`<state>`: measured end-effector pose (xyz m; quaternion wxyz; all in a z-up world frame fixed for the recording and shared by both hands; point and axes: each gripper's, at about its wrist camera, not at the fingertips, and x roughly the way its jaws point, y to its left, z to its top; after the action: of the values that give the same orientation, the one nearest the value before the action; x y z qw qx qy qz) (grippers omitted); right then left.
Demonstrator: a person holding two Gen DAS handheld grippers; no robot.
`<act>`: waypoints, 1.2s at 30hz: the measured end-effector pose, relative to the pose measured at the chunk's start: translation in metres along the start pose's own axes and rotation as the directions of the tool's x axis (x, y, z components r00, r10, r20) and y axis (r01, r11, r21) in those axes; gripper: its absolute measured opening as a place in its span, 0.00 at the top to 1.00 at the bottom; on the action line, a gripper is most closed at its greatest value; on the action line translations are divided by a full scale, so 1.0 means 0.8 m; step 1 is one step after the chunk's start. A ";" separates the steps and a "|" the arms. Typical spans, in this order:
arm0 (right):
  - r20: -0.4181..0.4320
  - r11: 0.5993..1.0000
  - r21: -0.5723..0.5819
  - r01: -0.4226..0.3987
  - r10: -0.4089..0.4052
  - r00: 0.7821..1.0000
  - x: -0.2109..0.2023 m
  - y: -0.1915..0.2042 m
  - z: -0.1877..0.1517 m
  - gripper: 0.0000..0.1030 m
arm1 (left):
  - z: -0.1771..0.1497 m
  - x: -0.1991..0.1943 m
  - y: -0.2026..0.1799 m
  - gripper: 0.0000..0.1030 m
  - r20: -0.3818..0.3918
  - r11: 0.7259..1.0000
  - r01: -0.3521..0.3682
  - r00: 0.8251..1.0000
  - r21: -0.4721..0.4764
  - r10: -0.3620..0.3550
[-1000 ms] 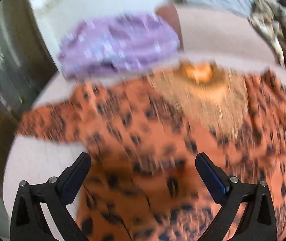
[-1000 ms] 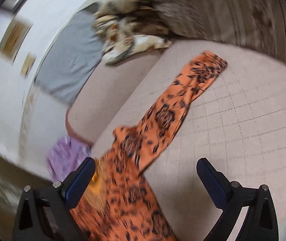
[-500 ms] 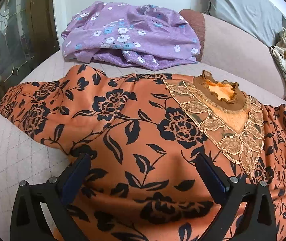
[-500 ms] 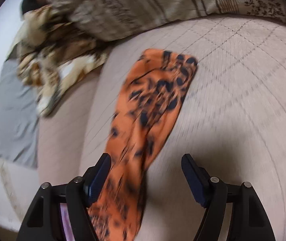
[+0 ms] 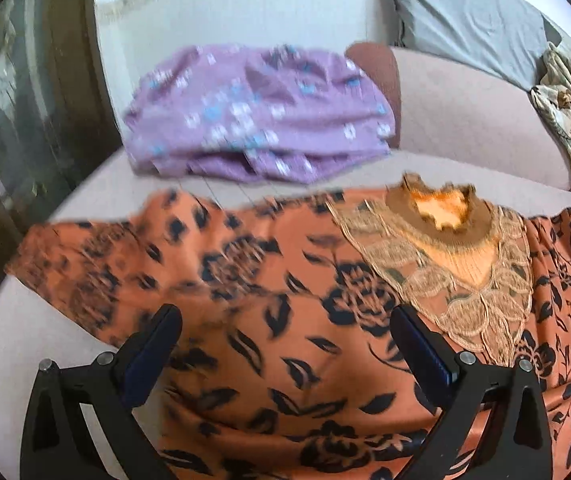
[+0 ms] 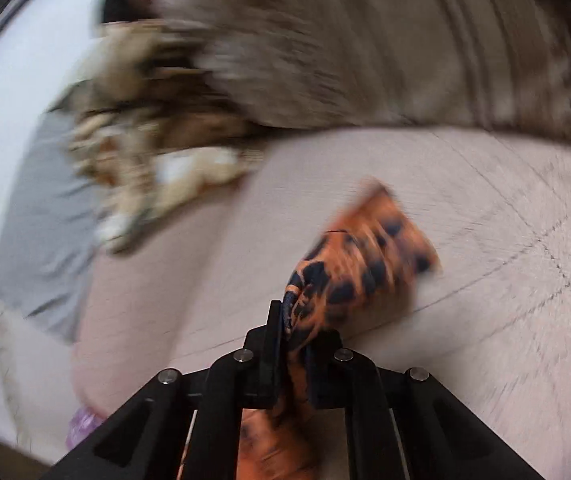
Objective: Fold small clothes
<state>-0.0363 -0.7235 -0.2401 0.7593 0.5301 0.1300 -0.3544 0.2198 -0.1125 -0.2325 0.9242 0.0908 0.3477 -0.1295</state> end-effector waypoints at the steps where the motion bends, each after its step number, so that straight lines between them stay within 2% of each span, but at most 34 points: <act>1: -0.003 0.999 -0.026 -0.038 0.037 0.999 -0.014 0.018 -0.007 0.91 | 0.005 -0.009 0.005 0.00 0.023 1.000 -0.016 1.000 0.005 0.016; 4: -0.033 0.975 -0.141 -0.170 0.167 0.985 -0.067 0.099 -0.048 0.91 | 0.013 -0.027 0.024 0.00 0.069 0.999 -0.052 0.996 -0.001 0.052; 6: -0.081 0.942 -0.213 -0.261 0.249 0.965 -0.095 0.158 -0.090 0.91 | 0.018 -0.037 0.046 0.00 0.089 0.996 -0.080 0.993 -0.025 0.082; 8: -0.142 0.896 -0.298 -0.330 0.300 0.943 -0.116 0.219 -0.152 0.91 | 0.023 -0.043 0.070 0.00 0.093 0.993 -0.107 0.989 -0.056 0.112; 10: -0.216 0.857 -0.335 -0.392 0.335 0.917 -0.123 0.259 -0.208 0.91 | 0.026 -0.048 0.099 0.00 0.092 0.986 -0.134 0.985 -0.097 0.143; 13: -0.357 0.800 -0.366 -0.475 0.351 0.866 -0.115 0.317 -0.317 0.91 | 0.025 -0.055 0.150 0.00 0.087 0.969 -0.180 0.977 -0.169 0.197; 14: -0.414 0.779 -0.376 -0.502 0.343 0.843 -0.105 0.338 -0.366 0.91 | 0.022 -0.056 0.170 0.00 0.080 0.960 -0.204 0.972 -0.192 0.223; 15: -0.447 0.770 -0.375 -0.516 0.337 0.829 -0.099 0.348 -0.395 0.91 | 0.020 -0.057 0.186 0.00 0.070 0.951 -0.223 0.968 -0.214 0.243; 16: -0.505 0.762 -0.352 -0.543 0.334 0.796 -0.087 0.363 -0.442 0.91 | 0.018 -0.058 0.203 0.00 0.059 0.941 -0.240 0.964 -0.238 0.261; 17: -0.541 0.758 -0.334 -0.559 0.332 0.773 -0.083 0.368 -0.471 0.91 | 0.014 -0.060 0.217 0.00 0.049 0.933 -0.251 0.961 -0.260 0.272; 18: -0.599 0.757 -0.309 -0.576 0.315 0.736 -0.072 0.379 -0.513 0.87 | 0.012 -0.060 0.231 0.00 0.037 0.923 -0.259 0.959 -0.286 0.280; 19: -0.638 0.759 -0.300 -0.578 0.291 0.713 -0.063 0.386 -0.544 0.86 | 0.009 -0.060 0.245 0.00 0.026 0.911 -0.268 0.957 -0.314 0.290; 20: -0.671 0.758 -0.303 -0.578 0.261 0.694 -0.056 0.392 -0.574 0.82 | 0.007 -0.059 0.254 0.00 0.014 0.902 -0.275 0.955 -0.333 0.297; 21: -0.712 0.752 -0.299 -0.587 0.234 0.662 -0.051 0.394 -0.600 0.70 | 0.004 -0.058 0.262 0.00 0.001 0.893 -0.280 0.954 -0.351 0.300; 22: -0.759 0.744 -0.282 -0.605 0.213 0.615 -0.046 0.395 -0.620 0.61 | 0.002 -0.057 0.270 0.00 -0.013 0.886 -0.282 0.954 -0.368 0.299; 23: -0.787 0.739 -0.260 -0.622 0.211 0.580 -0.044 0.394 -0.631 0.34 | 0.000 -0.055 0.276 0.00 -0.026 0.879 -0.281 0.956 -0.385 0.294; 24: -0.793 0.733 -0.244 -0.635 0.226 0.566 -0.048 0.392 -0.634 0.22 | 0.000 -0.053 0.279 0.00 -0.034 0.876 -0.275 0.958 -0.397 0.286; 26: -0.769 0.697 -0.266 -0.666 0.264 0.583 -0.056 0.389 -0.616 0.21 | 0.000 -0.052 0.279 0.00 -0.036 0.876 -0.261 0.962 -0.407 0.270; 27: -0.752 0.664 -0.303 -0.684 0.274 0.600 -0.063 0.386 -0.601 0.20 | 0.002 -0.049 0.275 0.00 -0.034 0.878 -0.257 0.963 -0.403 0.267; 28: -0.732 0.643 -0.349 -0.682 0.267 0.627 -0.067 0.380 -0.584 0.20 | 0.004 -0.048 0.269 0.00 -0.031 0.883 -0.257 0.963 -0.393 0.267; 31: -0.658 0.630 -0.485 -0.606 0.194 0.728 -0.072 0.358 -0.550 0.20 | 0.011 -0.037 0.243 0.00 -0.032 0.907 -0.248 0.967 -0.340 0.252; 32: -0.643 0.629 -0.512 -0.586 0.173 0.746 -0.067 0.356 -0.543 0.20 | 0.013 -0.034 0.234 0.00 -0.036 0.912 -0.246 0.968 -0.330 0.248; 33: -0.617 0.625 -0.554 -0.550 0.135 0.775 -0.063 0.341 -0.529 0.20 | 0.013 -0.031 0.224 0.00 -0.042 0.917 -0.243 0.969 -0.316 0.242; 34: -0.594 0.627 -0.585 -0.514 0.100 0.799 -0.058 0.323 -0.516 0.21 | 0.014 -0.026 0.214 0.00 -0.048 0.924 -0.237 0.971 -0.300 0.233; 36: -0.577 0.646 -0.602 -0.470 0.055 0.815 -0.042 0.295 -0.493 0.22 | 0.015 -0.013 0.187 0.00 -0.067 0.947 -0.217 0.976 -0.239 0.206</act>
<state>0.1695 -0.3119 -0.2120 0.8863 0.2750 0.3726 -0.0018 0.2647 0.0281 -0.2051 0.9295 0.0157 0.3680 0.0161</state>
